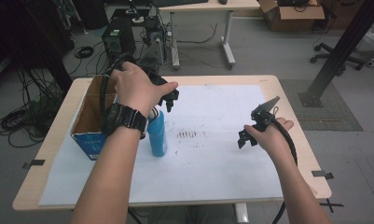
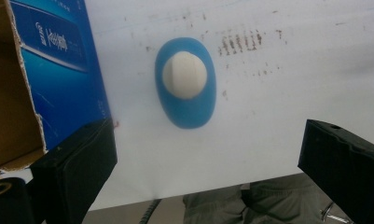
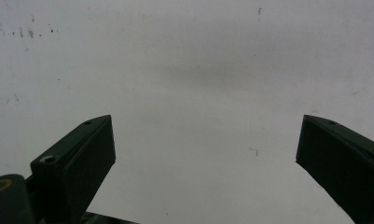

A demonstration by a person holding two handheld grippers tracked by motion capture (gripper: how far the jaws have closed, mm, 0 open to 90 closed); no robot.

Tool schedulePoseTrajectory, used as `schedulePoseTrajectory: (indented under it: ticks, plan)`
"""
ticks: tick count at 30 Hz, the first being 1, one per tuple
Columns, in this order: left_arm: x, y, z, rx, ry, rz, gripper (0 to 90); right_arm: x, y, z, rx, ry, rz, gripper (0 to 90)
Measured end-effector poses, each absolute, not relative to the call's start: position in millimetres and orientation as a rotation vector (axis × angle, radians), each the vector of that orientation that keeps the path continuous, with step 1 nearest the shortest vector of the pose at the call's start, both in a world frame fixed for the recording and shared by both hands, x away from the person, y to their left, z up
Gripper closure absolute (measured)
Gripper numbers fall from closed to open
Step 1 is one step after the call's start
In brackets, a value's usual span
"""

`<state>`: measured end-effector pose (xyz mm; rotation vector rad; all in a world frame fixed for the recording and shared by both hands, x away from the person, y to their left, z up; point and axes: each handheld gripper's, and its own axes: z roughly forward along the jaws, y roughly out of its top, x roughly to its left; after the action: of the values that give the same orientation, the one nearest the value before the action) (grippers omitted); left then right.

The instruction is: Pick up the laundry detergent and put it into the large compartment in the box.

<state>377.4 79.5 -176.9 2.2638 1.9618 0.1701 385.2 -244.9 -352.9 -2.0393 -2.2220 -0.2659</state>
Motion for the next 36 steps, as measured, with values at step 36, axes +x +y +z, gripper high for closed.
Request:
schedulePoseTrajectory:
  ticks: [36]
  plan:
    - [411.8,81.3,-229.7,2.175,2.101,0.193,4.7,386.0,-244.8,-365.9,-1.999,-2.221,-0.28,4.7]
